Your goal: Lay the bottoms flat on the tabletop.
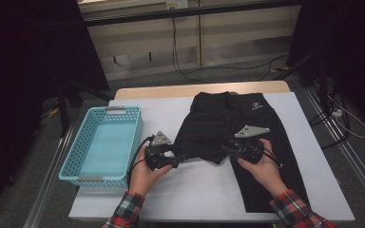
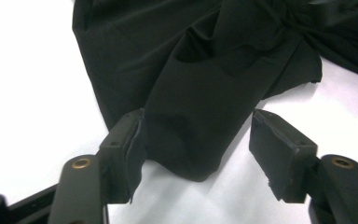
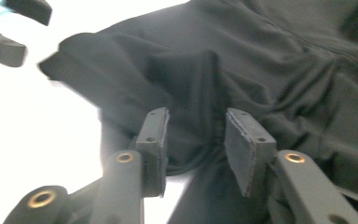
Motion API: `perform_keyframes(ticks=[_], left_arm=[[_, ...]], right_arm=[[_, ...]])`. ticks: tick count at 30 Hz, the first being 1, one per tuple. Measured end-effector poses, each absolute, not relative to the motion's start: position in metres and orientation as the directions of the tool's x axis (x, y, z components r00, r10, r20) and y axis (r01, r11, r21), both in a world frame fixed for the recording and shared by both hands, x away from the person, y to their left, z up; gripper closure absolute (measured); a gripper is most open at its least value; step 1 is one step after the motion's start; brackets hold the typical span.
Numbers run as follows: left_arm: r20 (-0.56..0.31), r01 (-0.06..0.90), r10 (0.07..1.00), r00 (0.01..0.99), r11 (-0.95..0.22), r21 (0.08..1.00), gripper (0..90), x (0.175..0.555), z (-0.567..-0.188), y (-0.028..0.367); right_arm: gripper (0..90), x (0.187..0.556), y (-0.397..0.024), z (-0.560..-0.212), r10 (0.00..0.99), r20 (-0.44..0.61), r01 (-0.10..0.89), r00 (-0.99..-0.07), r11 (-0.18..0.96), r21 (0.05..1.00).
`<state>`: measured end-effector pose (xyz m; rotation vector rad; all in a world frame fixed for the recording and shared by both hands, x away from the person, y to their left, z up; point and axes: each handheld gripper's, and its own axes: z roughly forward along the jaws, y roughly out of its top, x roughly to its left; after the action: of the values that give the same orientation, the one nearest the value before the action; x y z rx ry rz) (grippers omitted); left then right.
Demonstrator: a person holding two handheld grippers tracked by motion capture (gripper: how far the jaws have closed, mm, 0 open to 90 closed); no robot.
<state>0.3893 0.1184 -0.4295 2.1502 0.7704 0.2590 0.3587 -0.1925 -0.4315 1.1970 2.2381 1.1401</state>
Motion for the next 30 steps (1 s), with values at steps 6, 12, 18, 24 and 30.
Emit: perform_keyframes(ticks=[6, 12, 18, 24, 30], left_arm=[[-0.091, 0.436, 0.590, 0.802, -0.475, 0.765, 29.7, 0.390, -0.430, 0.115], [-0.112, 0.437, 0.571, 0.813, -0.472, 0.766, 31.9, 0.387, -0.428, 0.112], [-0.109, 0.413, 0.541, 0.834, -0.481, 0.774, 37.7, 0.381, -0.425, 0.107], [-0.096, 0.371, 0.480, 0.872, -0.520, 0.770, 51.1, 0.374, -0.427, 0.100], [-0.115, 0.389, 0.475, 0.873, -0.534, 0.750, 61.0, 0.378, -0.437, 0.101]], right_arm=[[62.9, 0.344, -0.179, -0.431, 0.736, 0.073, 0.492, -0.673, 0.371, 0.788], [64.8, 0.349, -0.163, -0.450, 0.704, 0.053, 0.513, -0.708, 0.462, 0.723], [82.7, 0.351, -0.161, -0.454, 0.700, 0.001, 0.490, -0.714, 0.500, 0.715], [88.3, 0.352, -0.168, -0.449, 0.702, 0.050, 0.514, -0.710, 0.468, 0.719], [88.3, 0.340, -0.181, -0.424, 0.695, 0.091, 0.488, -0.713, 0.400, 0.776]])
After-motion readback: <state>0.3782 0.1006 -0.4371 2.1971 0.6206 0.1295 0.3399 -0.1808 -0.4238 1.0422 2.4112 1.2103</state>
